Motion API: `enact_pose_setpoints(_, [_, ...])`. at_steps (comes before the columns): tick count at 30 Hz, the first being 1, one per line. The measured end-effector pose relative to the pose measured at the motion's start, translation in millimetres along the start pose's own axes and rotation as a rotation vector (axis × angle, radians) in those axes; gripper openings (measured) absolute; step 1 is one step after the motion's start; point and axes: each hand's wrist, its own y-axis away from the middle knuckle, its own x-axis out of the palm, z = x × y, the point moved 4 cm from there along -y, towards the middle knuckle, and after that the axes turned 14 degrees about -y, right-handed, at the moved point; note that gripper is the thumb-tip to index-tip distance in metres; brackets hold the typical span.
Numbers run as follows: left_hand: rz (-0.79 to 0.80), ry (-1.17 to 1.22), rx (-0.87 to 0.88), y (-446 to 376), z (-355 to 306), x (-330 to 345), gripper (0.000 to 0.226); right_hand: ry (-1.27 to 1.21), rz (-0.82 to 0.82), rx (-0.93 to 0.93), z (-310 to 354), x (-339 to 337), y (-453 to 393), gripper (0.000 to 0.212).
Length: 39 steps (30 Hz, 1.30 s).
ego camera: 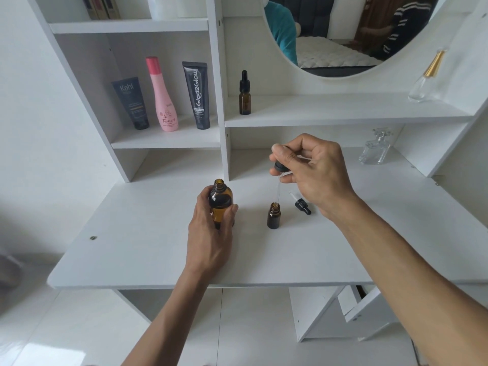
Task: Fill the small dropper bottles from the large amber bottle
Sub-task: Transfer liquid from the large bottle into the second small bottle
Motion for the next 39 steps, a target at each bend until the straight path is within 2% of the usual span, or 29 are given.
enact_pose_setpoints(39, [-0.007,0.004,0.003,-0.7,2.4,1.5,0.045,-0.008,-0.03,-0.059,5.9,-0.5,-2.1,0.021])
